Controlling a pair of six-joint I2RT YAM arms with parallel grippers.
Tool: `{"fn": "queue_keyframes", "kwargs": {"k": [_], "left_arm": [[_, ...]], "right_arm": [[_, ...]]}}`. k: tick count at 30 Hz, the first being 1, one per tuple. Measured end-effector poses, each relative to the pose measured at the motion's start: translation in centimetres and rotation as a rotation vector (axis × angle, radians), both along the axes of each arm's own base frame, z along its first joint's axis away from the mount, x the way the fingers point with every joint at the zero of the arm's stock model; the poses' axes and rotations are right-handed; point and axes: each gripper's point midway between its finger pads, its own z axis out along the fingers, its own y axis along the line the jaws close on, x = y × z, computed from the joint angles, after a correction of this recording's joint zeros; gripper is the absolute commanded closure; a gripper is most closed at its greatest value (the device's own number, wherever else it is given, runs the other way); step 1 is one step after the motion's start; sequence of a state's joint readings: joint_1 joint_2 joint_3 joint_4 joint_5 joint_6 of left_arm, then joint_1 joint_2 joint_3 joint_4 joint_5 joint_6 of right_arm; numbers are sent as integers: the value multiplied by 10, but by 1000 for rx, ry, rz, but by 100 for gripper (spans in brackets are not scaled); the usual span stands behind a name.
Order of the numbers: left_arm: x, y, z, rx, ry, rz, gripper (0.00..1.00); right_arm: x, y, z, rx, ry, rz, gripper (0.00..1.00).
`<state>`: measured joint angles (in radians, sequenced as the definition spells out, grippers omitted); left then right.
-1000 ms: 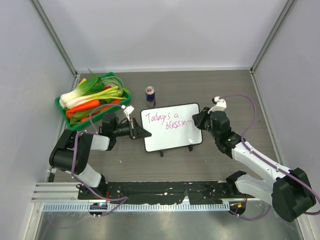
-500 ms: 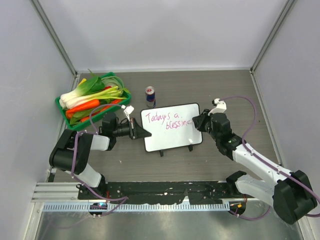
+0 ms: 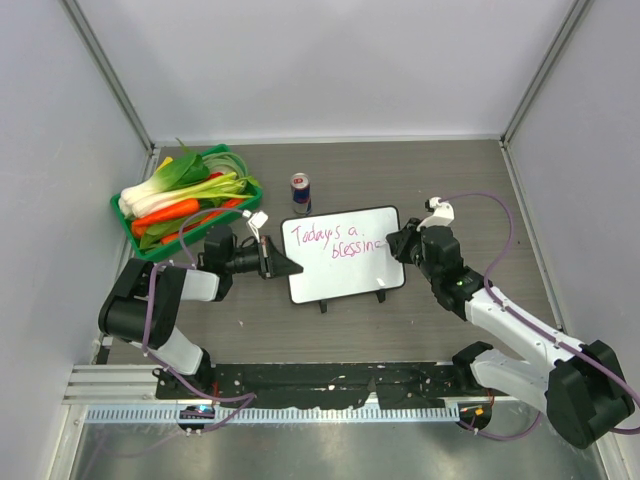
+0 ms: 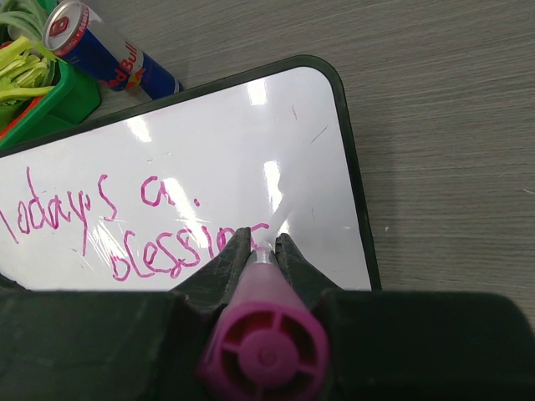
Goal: Write a sentence on the whiteboard
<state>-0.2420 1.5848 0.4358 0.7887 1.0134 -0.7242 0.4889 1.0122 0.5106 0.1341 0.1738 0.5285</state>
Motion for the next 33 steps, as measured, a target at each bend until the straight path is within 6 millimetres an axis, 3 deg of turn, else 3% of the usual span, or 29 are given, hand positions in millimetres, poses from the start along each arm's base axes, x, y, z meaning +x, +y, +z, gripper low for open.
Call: {"fn": "queue_keyframes", "kwargs": {"k": [33], "left_arm": [[0, 0, 0, 0, 0, 0, 100]], "right_arm": [[7, -3, 7, -10, -13, -28, 99]]}}
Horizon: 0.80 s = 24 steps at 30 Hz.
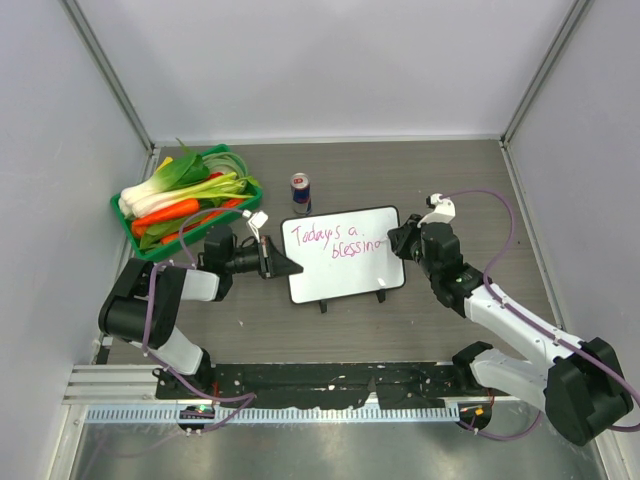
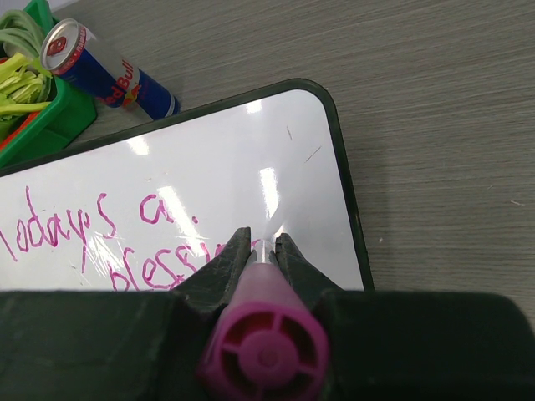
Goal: Write a sentence on the whiteboard
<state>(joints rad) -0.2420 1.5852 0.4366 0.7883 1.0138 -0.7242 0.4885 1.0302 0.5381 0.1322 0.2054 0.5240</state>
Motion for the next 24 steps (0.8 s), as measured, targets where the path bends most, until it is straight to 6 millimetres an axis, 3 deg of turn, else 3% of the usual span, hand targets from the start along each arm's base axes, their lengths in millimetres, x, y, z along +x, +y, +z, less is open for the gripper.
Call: {"fn": "queue_keyframes", "kwargs": {"k": [24], "left_arm": [[0, 0, 0, 0, 1, 0, 100]], "right_arm": [[-14, 1, -13, -3, 33, 39, 99]]}}
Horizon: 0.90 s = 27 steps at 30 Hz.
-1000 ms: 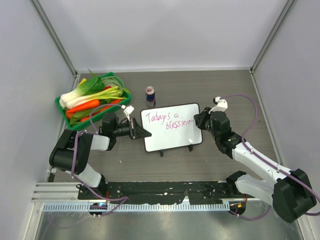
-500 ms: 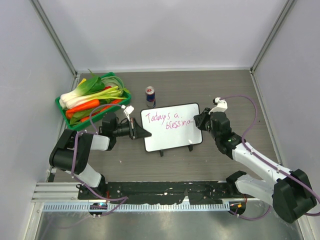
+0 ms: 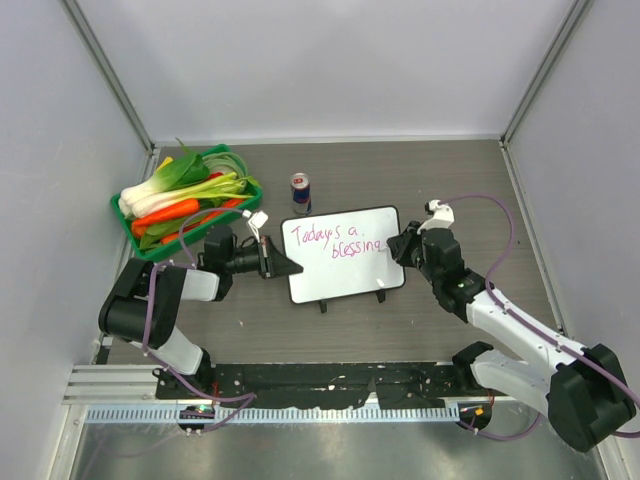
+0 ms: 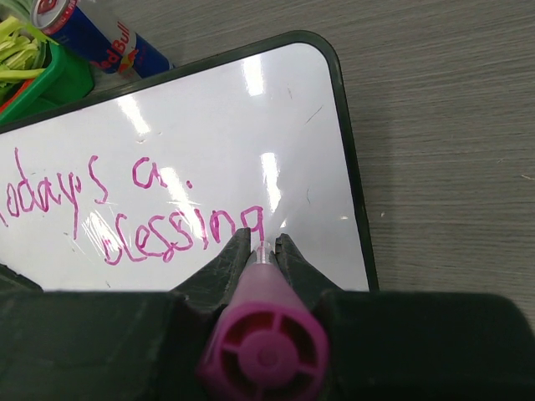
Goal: Write a sentence on the whiteboard
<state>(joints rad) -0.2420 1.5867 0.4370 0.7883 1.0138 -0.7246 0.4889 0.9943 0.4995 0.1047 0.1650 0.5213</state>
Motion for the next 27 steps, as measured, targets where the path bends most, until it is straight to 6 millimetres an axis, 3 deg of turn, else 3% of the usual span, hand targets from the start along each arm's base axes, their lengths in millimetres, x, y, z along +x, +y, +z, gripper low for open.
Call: {"fn": "queue_keyframes", "kwargs": {"k": [27], "left_arm": [[0, 0, 0, 0, -1, 0, 100]], "right_arm": [[-13, 13, -12, 27, 54, 84, 99]]}}
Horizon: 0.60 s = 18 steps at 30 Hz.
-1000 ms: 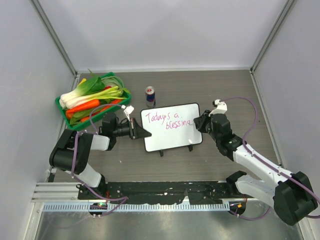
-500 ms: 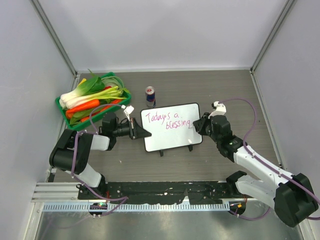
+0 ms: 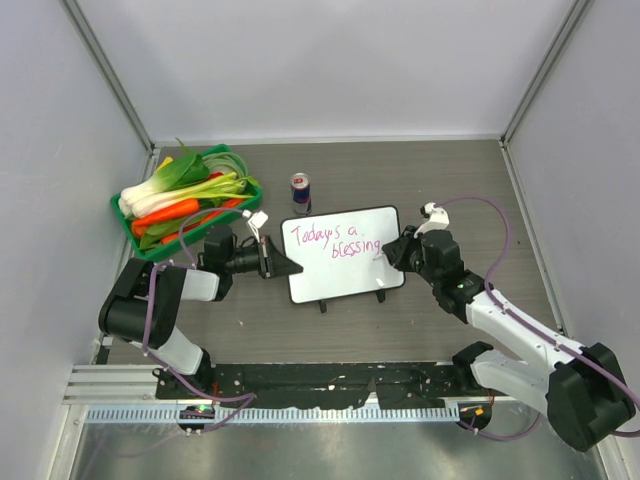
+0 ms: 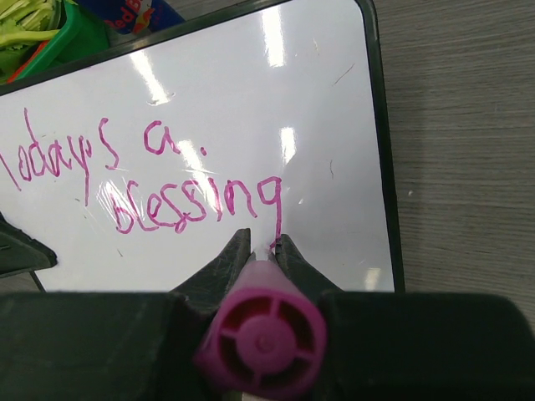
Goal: Write a sentence on the whiteboard
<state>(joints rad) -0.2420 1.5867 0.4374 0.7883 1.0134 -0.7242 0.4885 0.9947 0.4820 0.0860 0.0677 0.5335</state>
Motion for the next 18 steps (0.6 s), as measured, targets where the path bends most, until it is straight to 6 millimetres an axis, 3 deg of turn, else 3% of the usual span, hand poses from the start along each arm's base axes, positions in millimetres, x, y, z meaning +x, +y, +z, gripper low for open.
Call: {"fn": "queue_keyframes", "kwargs": {"k": [12, 18], "left_arm": [[0, 0, 0, 0, -1, -1, 100], [0, 0, 0, 0, -1, -2, 100]], "right_arm": [[-1, 12, 4, 62, 10, 31, 99], [-7, 13, 32, 132, -54, 45, 99]]}}
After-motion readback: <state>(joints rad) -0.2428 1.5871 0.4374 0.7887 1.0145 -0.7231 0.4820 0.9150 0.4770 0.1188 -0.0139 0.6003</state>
